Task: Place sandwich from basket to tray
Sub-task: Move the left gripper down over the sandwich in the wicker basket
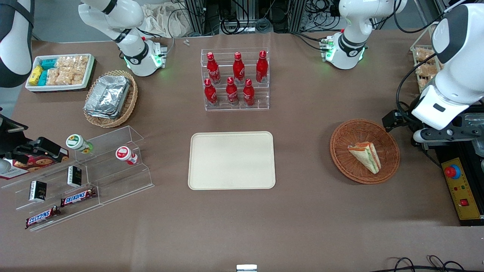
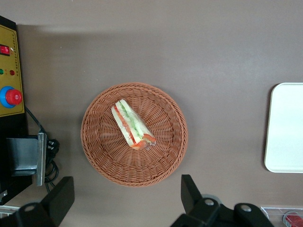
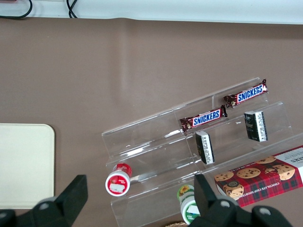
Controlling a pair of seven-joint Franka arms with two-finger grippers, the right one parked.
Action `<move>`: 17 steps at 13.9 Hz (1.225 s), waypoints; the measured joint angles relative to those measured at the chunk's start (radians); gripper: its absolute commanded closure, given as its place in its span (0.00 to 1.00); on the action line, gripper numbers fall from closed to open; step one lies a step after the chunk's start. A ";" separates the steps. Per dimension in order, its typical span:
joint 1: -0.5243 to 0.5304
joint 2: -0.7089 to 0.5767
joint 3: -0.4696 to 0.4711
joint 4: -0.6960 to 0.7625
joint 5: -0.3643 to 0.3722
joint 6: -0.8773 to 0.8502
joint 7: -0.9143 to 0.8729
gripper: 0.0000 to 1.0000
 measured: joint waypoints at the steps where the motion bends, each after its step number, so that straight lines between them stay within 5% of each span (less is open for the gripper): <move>1: 0.000 0.001 0.000 0.000 0.000 0.000 0.000 0.00; 7: 0.005 0.010 0.021 -0.045 -0.007 0.036 -0.149 0.01; 17: 0.055 0.034 0.036 -0.475 -0.010 0.523 -0.594 0.01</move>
